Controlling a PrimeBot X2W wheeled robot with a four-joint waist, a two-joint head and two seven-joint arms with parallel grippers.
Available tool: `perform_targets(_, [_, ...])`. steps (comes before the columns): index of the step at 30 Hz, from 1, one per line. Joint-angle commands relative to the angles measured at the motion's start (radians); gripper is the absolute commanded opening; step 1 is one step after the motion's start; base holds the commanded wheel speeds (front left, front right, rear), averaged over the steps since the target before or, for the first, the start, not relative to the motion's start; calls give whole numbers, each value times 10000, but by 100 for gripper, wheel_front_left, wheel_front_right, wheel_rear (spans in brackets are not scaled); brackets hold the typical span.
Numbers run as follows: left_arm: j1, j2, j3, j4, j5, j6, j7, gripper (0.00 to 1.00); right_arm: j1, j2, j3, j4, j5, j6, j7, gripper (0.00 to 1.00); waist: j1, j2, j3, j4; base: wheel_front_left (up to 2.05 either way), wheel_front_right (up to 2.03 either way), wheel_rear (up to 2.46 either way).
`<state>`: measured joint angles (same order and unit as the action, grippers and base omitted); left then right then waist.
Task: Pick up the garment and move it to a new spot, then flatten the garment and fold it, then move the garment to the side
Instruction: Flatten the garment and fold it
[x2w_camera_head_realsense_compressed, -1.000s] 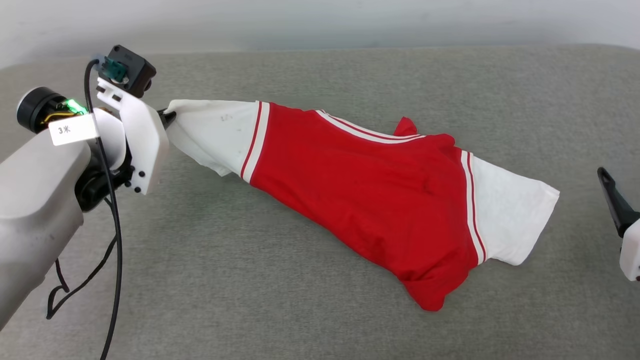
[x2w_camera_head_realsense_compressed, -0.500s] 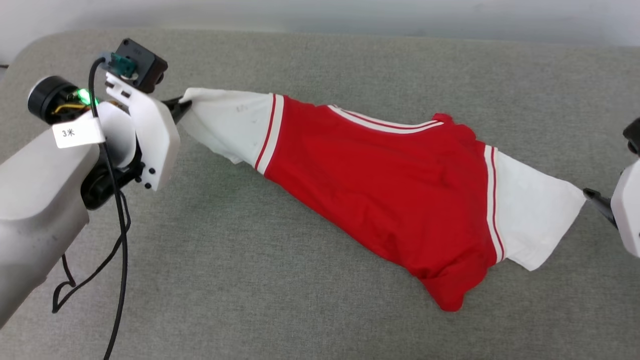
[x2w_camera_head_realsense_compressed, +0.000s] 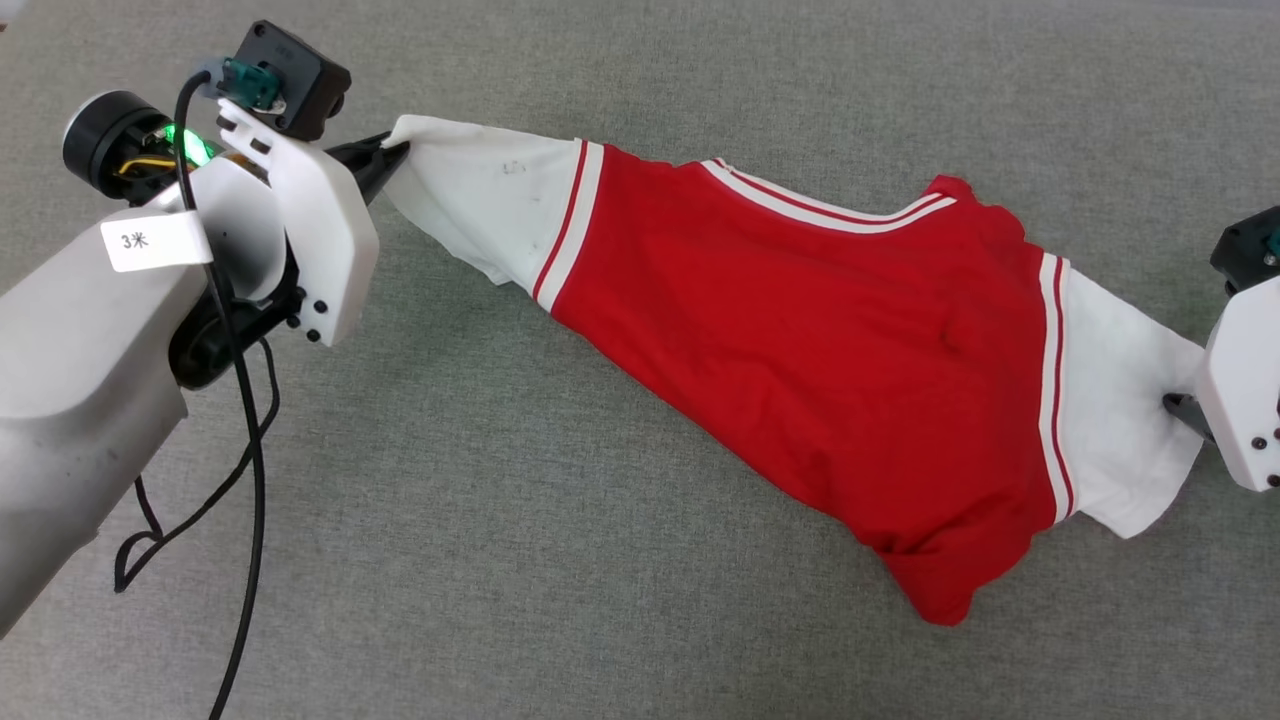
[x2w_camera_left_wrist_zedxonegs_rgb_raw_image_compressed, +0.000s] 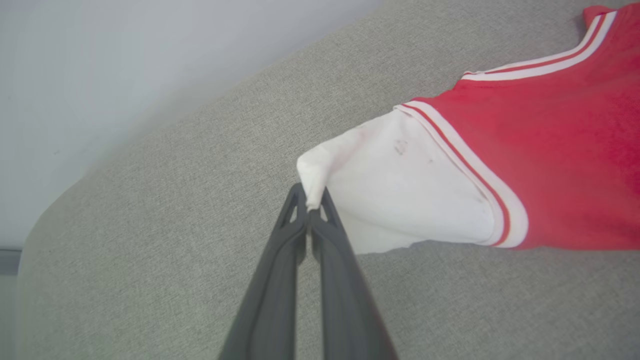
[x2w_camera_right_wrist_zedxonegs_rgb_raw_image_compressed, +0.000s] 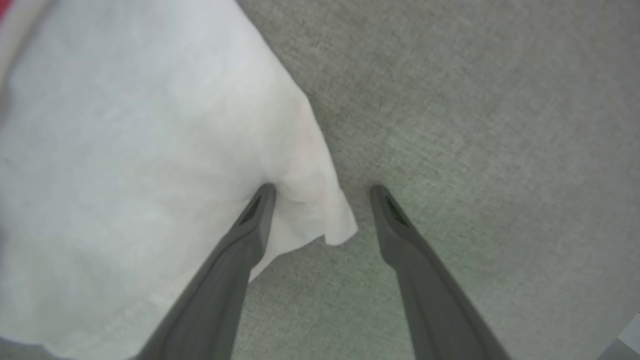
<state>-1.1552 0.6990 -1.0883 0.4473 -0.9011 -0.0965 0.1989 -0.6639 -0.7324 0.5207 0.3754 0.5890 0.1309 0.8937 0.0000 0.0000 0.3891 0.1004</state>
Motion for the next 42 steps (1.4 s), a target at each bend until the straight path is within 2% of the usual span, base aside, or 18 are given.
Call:
perform_targets(1, [-158,-33,37,-6,36,21,-64,0,378,296,551,446,207,-4,61,100,0,0,134,51,0,0,0])
perform_targets(5, [-163,-24,9,43,4,-19,-93,0,414,493,1091,731,626,12,-126,100,0,0,200,39,0,0,0])
perform_targets(6, [-161,-25,-5,60,1,-31,-106,0,333,494,1198,692,675,12,-331,96,0,0,196,33,0,0,0])
perform_targets(7, [-149,-29,-16,87,-7,-39,-123,0,217,482,1268,715,738,12,-489,22,0,0,176,23,0,0,0])
perform_targets(8, [-118,-44,-28,122,-21,-53,-129,0,119,459,1341,755,799,10,-603,0,0,0,129,7,0,0,0])
perform_targets(18, [220,-156,-91,429,-188,-140,-473,0,-854,207,1239,1005,1300,-4,-2252,0,0,0,-811,-197,0,0,0])
perform_targets(27, [371,79,82,143,-13,22,-1299,0,-1090,-171,972,494,1465,-7,-4302,0,0,0,-2239,-443,0,0,0])
perform_targets(36, [25,474,440,-1156,393,661,-2112,0,-1279,162,-318,-287,1085,-7,-6187,0,0,0,-3371,-511,0,0,0])
perform_targets(42, [-427,858,797,-2307,651,1133,-2285,0,-1511,594,-1430,-867,442,-7,-6834,0,0,0,-3788,-497,0,0,0])
